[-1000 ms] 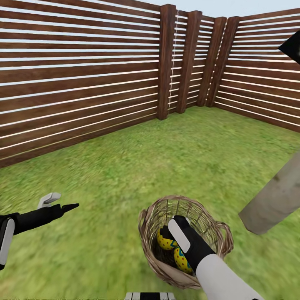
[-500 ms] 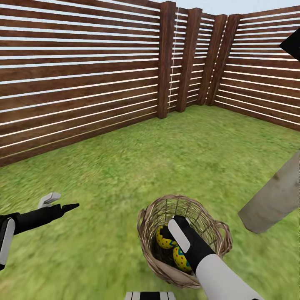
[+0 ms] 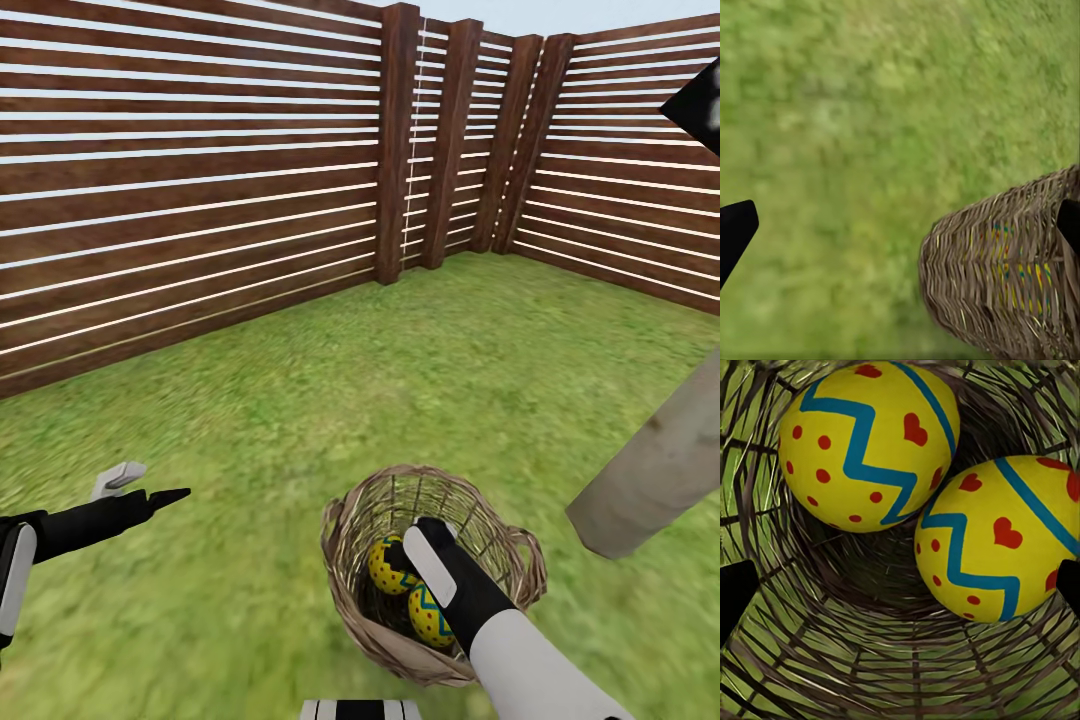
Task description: Take the three Easter eggs out of the wicker basket on the lawn in the garden, then place them on the lawn next to a single tree (choose any tree) so that all three eggs are next to the same tree and none are left in the basket.
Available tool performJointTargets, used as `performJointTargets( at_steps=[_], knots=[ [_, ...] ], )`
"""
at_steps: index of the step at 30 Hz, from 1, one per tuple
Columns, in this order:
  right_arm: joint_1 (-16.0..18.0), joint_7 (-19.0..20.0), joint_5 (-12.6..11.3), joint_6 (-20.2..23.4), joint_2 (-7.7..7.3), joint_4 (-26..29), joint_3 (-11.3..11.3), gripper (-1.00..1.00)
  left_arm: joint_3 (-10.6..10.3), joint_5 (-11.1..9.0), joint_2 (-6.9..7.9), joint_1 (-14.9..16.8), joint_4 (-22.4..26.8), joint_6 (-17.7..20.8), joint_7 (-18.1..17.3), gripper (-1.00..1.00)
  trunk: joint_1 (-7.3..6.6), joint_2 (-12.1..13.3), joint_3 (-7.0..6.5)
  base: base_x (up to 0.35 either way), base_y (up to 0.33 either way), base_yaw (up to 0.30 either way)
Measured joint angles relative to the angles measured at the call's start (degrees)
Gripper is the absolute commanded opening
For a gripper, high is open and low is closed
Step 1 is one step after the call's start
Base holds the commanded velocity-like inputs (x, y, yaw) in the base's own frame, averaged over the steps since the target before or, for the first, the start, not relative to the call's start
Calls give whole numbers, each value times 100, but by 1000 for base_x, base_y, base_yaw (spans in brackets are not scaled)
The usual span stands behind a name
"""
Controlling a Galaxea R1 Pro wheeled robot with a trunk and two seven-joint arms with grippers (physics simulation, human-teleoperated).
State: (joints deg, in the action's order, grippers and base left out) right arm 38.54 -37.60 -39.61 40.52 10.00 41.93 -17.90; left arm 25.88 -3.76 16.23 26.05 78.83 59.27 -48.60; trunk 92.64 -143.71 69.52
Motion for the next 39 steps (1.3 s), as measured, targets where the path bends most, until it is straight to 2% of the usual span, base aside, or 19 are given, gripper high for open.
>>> performJointTargets(
  at_steps=[5, 20, 25, 30, 39],
  knots=[
    [-3, 26, 36, -517, 0, -99, -24, 100, 0, 0, -1, 2, 0, 0, 0, 100, 0, 0, 0, 0, 0, 0],
    [-7, 60, 66, -900, 0, -194, -34, 100, -2, 0, 0, 2, 0, 0, 0, 100, 0, 0, 0, 0, 0, 0],
    [-4, 120, 135, -1362, 0, -366, -71, 100, -8, 0, -6, 2, 0, 0, 0, 100, 0, 0, 0, 0, 0, 0],
    [-2, 307, 267, -1466, 0, -444, -133, 100, 1, 0, -3, 2, 0, 0, 0, 100, 0, 0, 0, 0, 6, 0],
    [1, 356, 286, -1468, 0, -448, -140, 100, 2, 0, 2, 1, 0, 1, 0, 100, 0, 0, 0, 0, 129, 0]
  ],
)
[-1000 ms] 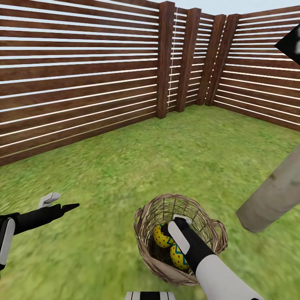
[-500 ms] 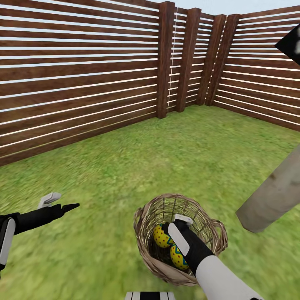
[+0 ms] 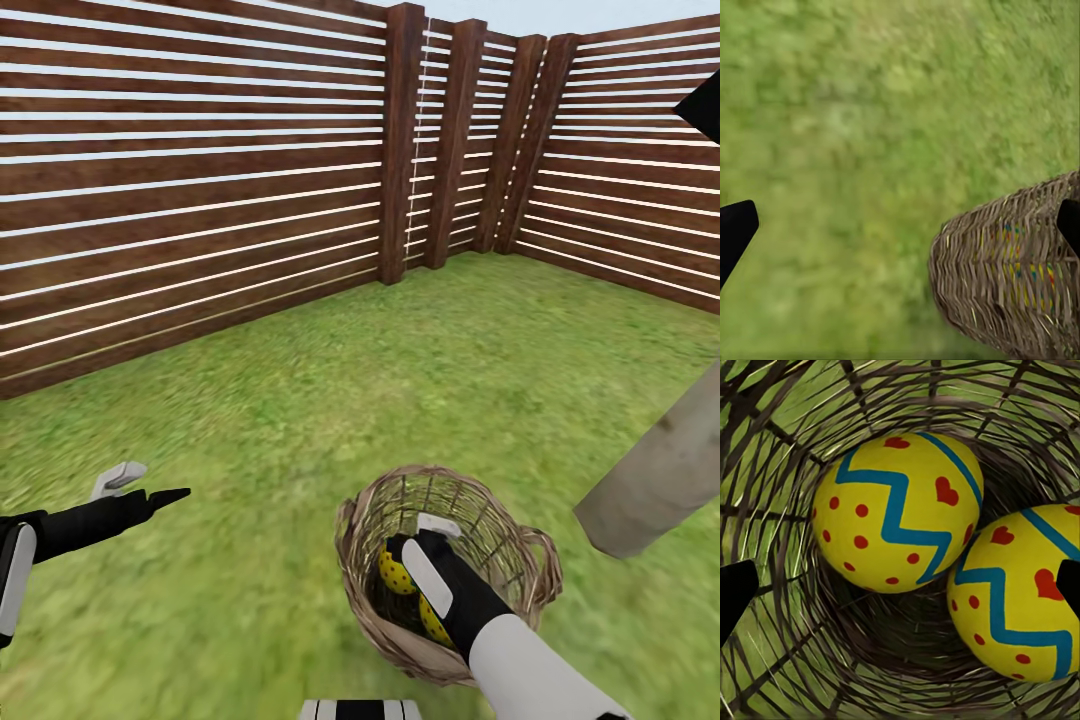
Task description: Take the three Easter eggs out of the wicker basket on the lawn in the garden, then place them on the lawn next to a single tree (choose any tree) so that all three eggs are next to the same tree and none are left in the basket.
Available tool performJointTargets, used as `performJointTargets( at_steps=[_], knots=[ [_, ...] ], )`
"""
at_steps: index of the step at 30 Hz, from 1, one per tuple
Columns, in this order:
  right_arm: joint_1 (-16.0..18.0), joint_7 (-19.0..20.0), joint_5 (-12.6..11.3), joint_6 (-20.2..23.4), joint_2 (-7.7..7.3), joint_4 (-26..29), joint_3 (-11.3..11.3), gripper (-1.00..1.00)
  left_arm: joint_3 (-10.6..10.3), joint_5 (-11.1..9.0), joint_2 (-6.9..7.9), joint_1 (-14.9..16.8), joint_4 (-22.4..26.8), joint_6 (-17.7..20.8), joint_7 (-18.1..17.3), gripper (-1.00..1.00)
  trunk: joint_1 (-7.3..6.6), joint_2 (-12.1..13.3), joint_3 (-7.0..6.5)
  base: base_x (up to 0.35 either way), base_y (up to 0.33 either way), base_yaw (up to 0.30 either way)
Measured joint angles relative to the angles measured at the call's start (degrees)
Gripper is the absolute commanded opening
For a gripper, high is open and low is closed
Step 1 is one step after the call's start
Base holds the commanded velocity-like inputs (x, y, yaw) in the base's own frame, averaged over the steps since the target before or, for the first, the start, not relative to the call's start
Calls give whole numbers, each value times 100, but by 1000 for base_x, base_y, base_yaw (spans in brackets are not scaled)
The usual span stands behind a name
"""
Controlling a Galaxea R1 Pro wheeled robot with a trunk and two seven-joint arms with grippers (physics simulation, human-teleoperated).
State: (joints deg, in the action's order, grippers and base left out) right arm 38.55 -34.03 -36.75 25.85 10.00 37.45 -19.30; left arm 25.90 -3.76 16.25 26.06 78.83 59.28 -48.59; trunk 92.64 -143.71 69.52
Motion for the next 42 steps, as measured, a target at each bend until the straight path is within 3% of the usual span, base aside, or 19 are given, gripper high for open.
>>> performJointTargets(
  at_steps=[11, 17, 25, 42],
  knots=[
    [0, 316, -19, 34, 0, 30, 34, 100, -3, 1, 0, 2, -1, 0, 0, 100, 0, 0, 0, 0, 9, -46],
    [0, 330, -19, 86, 0, 35, 42, 100, -2, 1, 0, 1, 0, 0, 0, 100, 0, 0, 0, 0, 45, -111],
    [160, 327, -87, 494, 0, 8, 89, 100, -2, 0, 0, 1, 0, 0, 0, 100, 0, 0, 0, 1, 6, -6],
    [203, 330, -97, 525, 0, -15, 171, 100, -2, 2, 0, 0, -1, 0, 0, 100, -1, 0, -2, 44, 38, -45]
  ],
)
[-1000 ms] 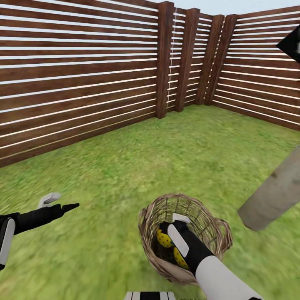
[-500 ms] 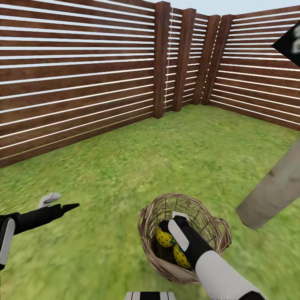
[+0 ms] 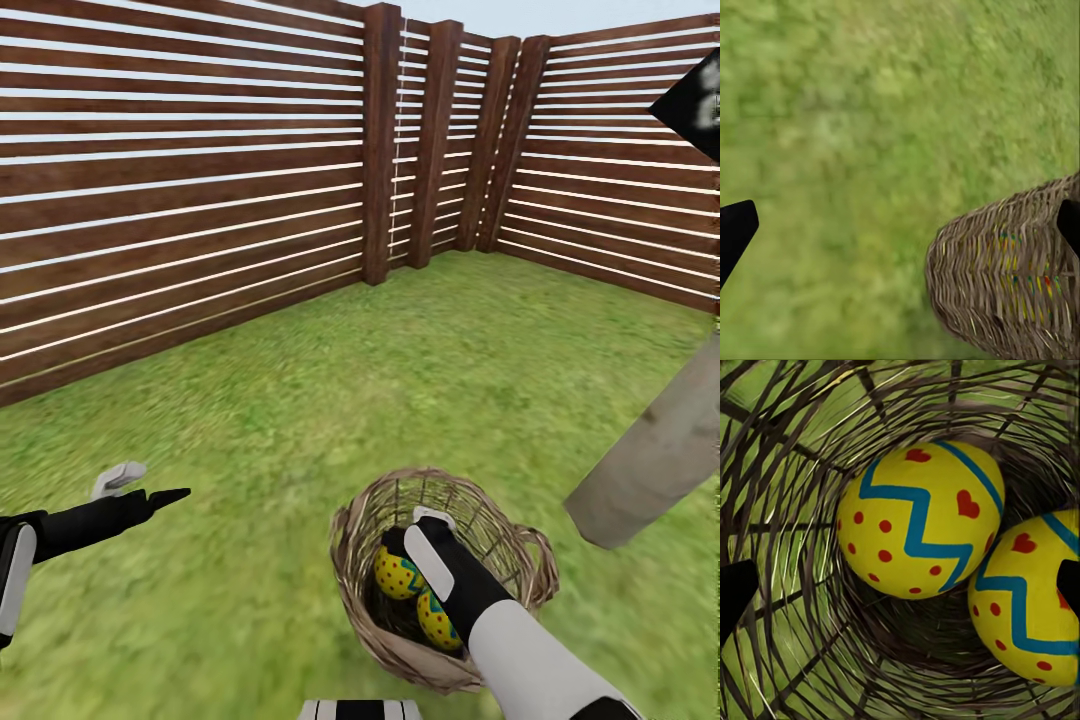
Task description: Take the three Easter eggs out of the wicker basket on the lawn in the garden, then place them on the lawn next to a single tree (choose any tree) so that all three eggs are next to the same tree and none are left in the basket.
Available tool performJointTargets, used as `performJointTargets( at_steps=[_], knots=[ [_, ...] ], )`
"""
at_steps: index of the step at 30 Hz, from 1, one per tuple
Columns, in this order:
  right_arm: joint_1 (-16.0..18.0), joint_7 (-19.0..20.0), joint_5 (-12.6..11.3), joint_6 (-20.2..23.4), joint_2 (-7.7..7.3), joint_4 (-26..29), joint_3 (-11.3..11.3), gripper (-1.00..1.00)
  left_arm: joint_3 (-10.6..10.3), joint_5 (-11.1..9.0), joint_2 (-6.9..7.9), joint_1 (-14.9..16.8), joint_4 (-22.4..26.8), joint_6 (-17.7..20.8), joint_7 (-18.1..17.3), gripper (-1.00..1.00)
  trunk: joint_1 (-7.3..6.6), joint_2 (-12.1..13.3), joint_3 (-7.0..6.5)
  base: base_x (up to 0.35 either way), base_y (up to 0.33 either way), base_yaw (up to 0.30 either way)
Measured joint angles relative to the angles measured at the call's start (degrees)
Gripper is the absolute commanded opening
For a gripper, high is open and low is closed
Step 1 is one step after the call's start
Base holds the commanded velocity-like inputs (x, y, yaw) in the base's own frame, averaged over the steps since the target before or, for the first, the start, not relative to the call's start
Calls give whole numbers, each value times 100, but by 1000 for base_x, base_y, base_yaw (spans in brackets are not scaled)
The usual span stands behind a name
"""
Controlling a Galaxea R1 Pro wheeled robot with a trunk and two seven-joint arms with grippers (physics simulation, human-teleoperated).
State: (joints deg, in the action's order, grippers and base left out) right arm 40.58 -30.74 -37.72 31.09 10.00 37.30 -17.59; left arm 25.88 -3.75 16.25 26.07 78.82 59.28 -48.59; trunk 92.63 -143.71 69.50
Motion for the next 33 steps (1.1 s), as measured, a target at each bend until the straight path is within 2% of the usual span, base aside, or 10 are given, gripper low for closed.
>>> performJointTargets(
  at_steps=[9, 33],
  knots=[
    [6, 1, -2, 3, 0, -6, -3, 100, 6, -1, 0, 1, 1, 0, 0, 100, 1, 0, -2, 12, 3, -33],
    [-1, 4, 5, -54, 0, 0, -4, 100, 5, 1, 1, 1, 0, -1, 0, 100, 63, -32, 529, 0, 0, 0]
  ],
)
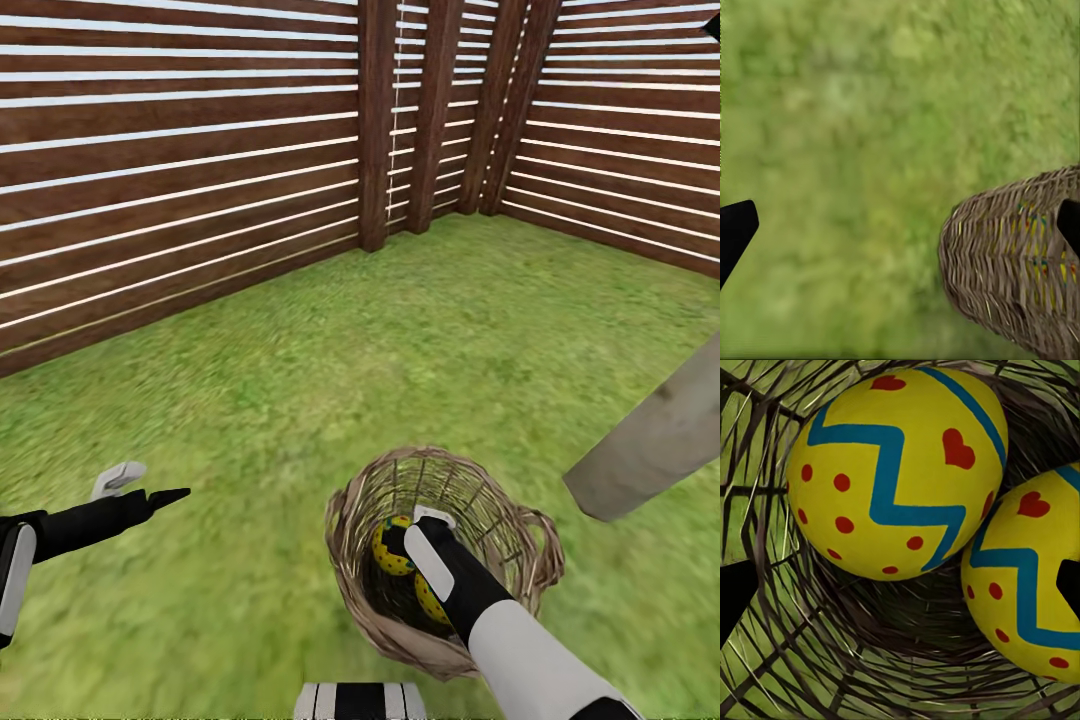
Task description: Take the three Easter eggs out of the wicker basket on the lawn in the garden, then place them on the lawn next to a single tree (choose any tree) so that all three eggs are next to the same tree and none are left in the basket.
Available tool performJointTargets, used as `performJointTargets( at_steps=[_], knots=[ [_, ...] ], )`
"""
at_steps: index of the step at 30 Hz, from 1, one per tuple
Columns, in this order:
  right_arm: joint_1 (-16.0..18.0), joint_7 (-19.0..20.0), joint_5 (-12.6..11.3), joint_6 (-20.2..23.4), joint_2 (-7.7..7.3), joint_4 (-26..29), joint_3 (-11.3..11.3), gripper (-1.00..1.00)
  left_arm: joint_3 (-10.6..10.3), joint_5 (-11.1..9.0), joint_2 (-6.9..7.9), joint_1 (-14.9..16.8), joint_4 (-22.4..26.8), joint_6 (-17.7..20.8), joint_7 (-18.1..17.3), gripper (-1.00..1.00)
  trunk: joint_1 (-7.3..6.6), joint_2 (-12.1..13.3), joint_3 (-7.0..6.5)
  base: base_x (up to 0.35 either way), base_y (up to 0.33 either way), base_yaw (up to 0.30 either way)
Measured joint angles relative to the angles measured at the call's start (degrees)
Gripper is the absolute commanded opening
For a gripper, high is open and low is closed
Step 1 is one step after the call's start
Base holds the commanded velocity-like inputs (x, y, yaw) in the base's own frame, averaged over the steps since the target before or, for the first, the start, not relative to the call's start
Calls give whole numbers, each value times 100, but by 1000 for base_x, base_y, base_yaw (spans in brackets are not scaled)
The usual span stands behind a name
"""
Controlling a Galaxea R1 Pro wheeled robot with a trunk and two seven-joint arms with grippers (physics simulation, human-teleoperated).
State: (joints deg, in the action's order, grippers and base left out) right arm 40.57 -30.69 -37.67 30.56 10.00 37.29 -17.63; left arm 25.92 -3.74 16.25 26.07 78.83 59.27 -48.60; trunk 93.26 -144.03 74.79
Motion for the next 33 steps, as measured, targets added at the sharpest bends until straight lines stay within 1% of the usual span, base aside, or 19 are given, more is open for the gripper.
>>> performJointTargets(
  at_steps=[1, 3, 9, 21, 26, 33],
  knots=[
    [0, 0, -1, 0, 0, 0, 0, 100, 2, 0, 0, 0, 0, 0, 0, 100, 3, -1, 22, 0, 0, 0],
    [0, 1, 0, -6, 0, 0, 0, 100, 3, -2, 0, 0, 0, 1, 0, 100, 2, -2, 23, 0, 0, -33],
    [0, 5, 0, -11, 0, 0, 0, 100, 7, -2, 6, -1, 0, 1, 0, 100, 2, -2, 0, 0, 0, -93],
    [0, 5, 1, -12, 0, 0, 0, 100, 22, -2, 9, -9, 0, 1, 0, 100, 2, -2, -5, 0, 17, -7],
    [0, 7, 3, -14, 0, 0, 1, 100, 22, -3, 9, -8, 1, 2, 1, 100, 2, -2, -5, 18, 142, 0],
    [0, 6, 2, -25, 0, 0, 0, 100, 22, -3, 9, -8, 1, 2, 0, 100, 2, -2, -5, 13, 55, -16]
  ],
)
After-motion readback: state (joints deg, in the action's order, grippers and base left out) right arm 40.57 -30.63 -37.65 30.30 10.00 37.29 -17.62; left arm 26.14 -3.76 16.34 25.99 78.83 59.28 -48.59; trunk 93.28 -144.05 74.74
